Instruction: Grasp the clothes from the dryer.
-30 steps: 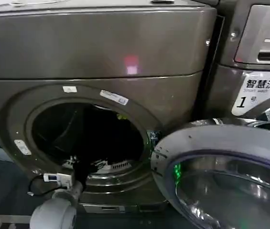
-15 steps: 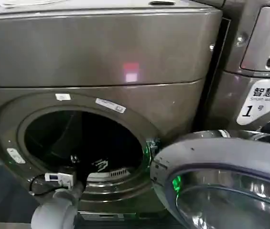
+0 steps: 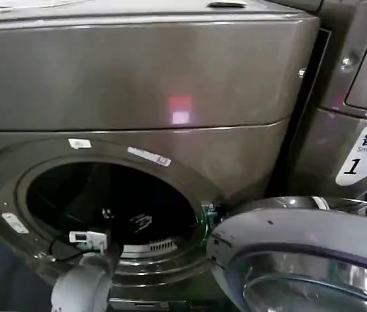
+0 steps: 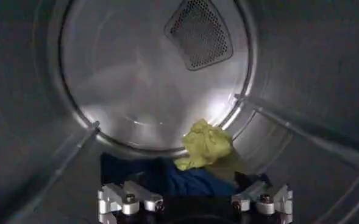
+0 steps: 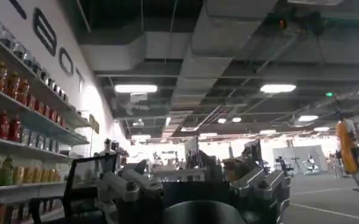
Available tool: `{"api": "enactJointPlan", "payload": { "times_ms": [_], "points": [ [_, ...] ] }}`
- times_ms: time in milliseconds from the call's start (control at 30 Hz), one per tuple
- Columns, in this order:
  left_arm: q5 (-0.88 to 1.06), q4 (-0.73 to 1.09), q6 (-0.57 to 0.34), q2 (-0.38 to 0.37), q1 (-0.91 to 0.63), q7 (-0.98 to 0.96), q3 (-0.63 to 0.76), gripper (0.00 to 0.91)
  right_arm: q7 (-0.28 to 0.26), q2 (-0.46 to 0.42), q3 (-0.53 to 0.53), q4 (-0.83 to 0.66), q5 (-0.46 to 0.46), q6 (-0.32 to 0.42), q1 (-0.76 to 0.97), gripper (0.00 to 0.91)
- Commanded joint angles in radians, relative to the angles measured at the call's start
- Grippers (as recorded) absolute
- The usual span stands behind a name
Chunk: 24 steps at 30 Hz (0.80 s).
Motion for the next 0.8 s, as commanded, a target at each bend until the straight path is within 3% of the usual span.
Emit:
{"api": "enactJointPlan", "payload": {
  "times_ms": [33,800],
  "points": [
    [0.027,0.321,-0.007,-0.027,-0.209,-0.010,-0.023,0.907,0.001,0.001,0.002,0.006,0.003,-0.001,0.000,0.907],
    [0.123,0.616,-0.088,-0.084,-0.427,0.008,-0.073,0.907,0.001,0.003,-0.005,0.000,-0.002,0.001,0.009,0.907]
  ]
}}
